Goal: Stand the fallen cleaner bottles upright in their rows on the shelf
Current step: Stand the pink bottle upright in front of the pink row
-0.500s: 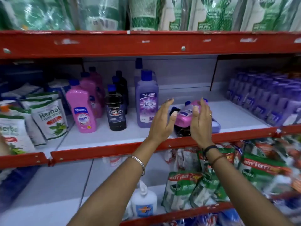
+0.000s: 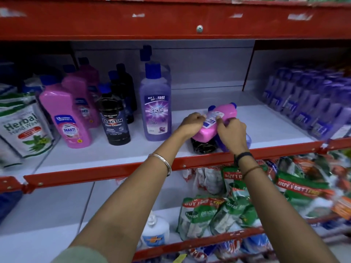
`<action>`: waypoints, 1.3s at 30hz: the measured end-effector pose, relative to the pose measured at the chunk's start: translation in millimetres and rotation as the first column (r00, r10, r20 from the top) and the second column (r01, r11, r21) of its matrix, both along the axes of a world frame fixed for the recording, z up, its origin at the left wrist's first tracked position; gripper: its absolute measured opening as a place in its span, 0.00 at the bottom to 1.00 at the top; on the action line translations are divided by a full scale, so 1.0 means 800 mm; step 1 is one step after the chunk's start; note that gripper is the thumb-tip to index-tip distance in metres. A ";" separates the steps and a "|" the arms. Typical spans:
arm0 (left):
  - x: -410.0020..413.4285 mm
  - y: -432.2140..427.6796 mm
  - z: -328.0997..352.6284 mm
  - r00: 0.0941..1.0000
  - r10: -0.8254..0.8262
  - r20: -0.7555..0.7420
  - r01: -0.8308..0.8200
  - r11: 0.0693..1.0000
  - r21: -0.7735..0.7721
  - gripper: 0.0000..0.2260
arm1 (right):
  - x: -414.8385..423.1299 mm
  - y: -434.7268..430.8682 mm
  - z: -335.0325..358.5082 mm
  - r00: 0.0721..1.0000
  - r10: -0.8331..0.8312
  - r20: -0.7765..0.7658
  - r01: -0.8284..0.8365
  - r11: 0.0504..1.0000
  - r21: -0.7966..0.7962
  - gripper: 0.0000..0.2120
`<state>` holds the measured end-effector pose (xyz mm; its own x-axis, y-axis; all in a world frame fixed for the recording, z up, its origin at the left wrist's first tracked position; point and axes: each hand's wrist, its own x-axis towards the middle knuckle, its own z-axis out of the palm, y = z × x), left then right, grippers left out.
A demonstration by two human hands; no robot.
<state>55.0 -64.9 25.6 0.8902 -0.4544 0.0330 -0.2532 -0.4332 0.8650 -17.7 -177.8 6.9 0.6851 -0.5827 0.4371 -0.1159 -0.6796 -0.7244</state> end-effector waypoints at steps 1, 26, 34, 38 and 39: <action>-0.001 0.001 -0.001 1.000 -0.001 0.008 0.001 1.000 -0.007 0.16 | 0.002 0.000 0.003 1.000 0.008 -0.011 -0.007 0.999 0.031 0.21; -0.059 0.356 -0.014 0.872 0.462 0.161 -0.307 0.773 -0.555 0.22 | 0.024 0.332 0.017 0.684 0.674 0.279 -0.718 0.690 0.094 0.18; -0.030 0.442 -0.033 0.835 0.517 0.188 -0.347 0.760 -0.549 0.22 | 0.074 0.417 -0.011 0.638 0.739 0.217 -0.769 0.627 0.125 0.21; -0.024 0.460 -0.039 0.853 0.478 0.210 -0.294 0.773 -0.562 0.17 | 0.079 0.428 -0.017 0.681 0.697 0.224 -0.731 0.663 0.160 0.20; -0.021 0.463 -0.040 0.854 0.476 0.211 -0.292 0.773 -0.564 0.14 | 0.078 0.429 -0.020 0.711 0.658 0.248 -0.701 0.694 0.166 0.18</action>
